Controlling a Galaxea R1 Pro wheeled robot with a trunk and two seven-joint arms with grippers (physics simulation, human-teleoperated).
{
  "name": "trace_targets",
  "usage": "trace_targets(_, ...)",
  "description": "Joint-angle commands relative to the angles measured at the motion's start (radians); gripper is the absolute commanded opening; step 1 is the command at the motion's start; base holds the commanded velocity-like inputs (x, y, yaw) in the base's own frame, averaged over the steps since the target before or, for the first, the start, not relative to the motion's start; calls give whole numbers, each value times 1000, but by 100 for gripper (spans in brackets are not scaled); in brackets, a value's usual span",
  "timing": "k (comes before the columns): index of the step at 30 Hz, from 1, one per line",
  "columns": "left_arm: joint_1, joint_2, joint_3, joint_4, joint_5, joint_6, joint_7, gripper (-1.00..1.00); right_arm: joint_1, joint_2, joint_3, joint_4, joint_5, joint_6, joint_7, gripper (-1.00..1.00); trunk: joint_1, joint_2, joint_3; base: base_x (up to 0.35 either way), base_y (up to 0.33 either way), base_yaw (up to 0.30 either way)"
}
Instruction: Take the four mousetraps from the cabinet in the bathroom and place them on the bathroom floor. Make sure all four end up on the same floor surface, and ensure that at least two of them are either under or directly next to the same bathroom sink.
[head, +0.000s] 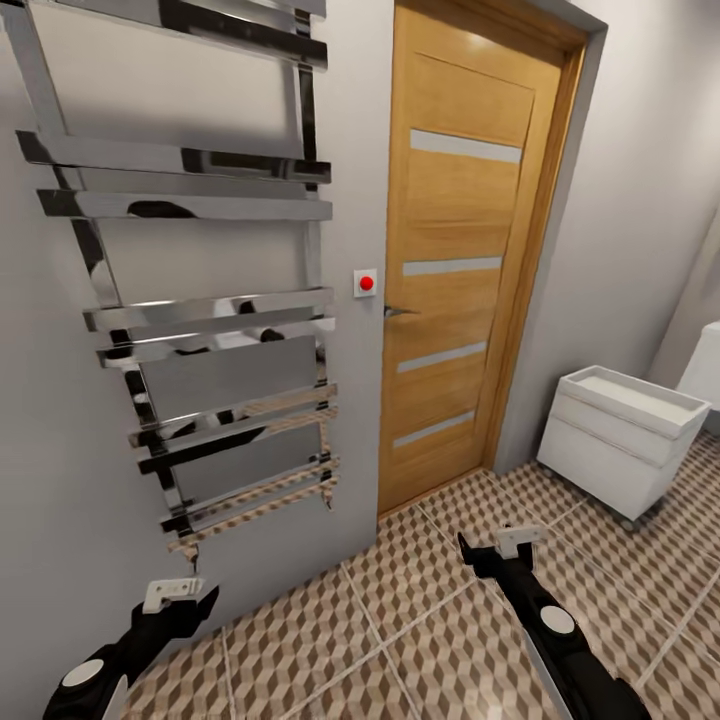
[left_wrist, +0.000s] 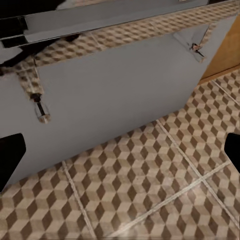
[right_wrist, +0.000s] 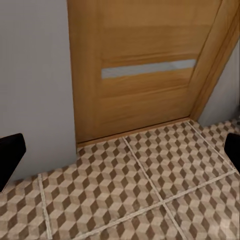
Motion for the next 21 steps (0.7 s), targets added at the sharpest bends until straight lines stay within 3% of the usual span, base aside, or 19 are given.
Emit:
trace_targets(1, -1, -1, 2, -1, 2, 7, -6, 100, 0, -1, 1, -1, 2, 1, 2, 100, 0, -1, -2, 0, 0, 258)
trace_targets(21, -1, -13, -1, 17, 1, 7, -6, 100, 0, -1, 1, -1, 2, 0, 2, 100, 0, -1, -15, 0, 0, 260)
